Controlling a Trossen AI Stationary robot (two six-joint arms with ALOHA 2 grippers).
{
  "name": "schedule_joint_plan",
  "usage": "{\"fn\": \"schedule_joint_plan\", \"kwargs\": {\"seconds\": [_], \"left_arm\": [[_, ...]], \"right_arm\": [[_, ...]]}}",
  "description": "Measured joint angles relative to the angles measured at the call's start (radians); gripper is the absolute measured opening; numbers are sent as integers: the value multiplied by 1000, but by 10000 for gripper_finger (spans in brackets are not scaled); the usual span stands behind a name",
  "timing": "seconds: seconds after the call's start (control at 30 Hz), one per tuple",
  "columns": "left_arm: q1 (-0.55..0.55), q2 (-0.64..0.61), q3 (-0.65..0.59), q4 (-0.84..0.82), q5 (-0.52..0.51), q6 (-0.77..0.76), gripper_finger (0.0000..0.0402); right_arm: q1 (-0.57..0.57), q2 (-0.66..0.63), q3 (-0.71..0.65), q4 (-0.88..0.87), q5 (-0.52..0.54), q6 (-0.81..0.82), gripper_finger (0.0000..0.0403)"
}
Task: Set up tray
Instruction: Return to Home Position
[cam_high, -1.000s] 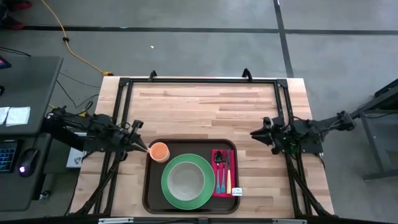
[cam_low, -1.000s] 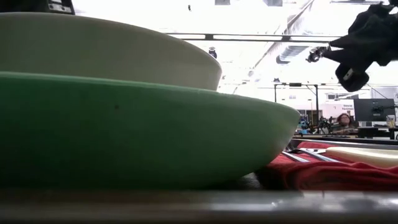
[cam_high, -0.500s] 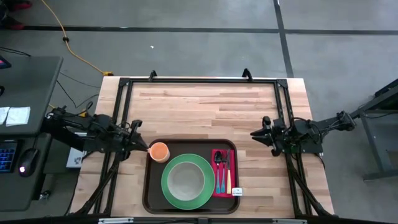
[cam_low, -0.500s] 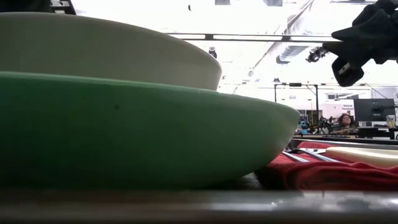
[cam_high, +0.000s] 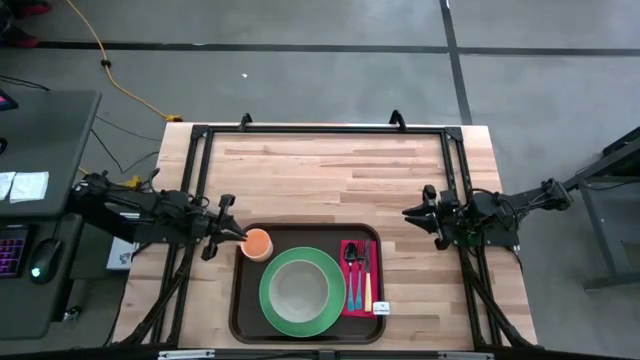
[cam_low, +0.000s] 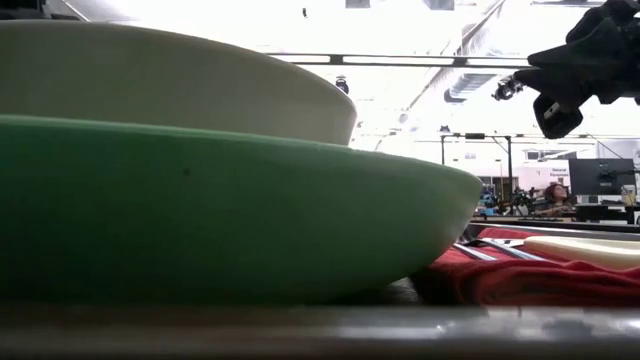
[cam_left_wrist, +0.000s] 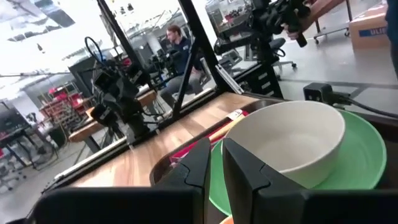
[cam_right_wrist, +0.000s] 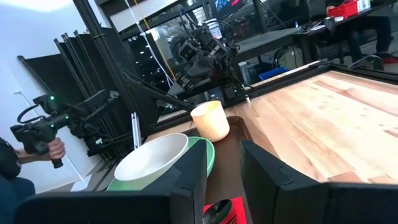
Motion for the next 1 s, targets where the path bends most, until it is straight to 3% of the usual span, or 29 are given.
{"fn": "schedule_joint_plan", "kwargs": {"seconds": [1.0], "left_arm": [[0,0,-14,-55,-43,-16,74]], "right_arm": [[0,0,-1,1,3,-45,74]]}}
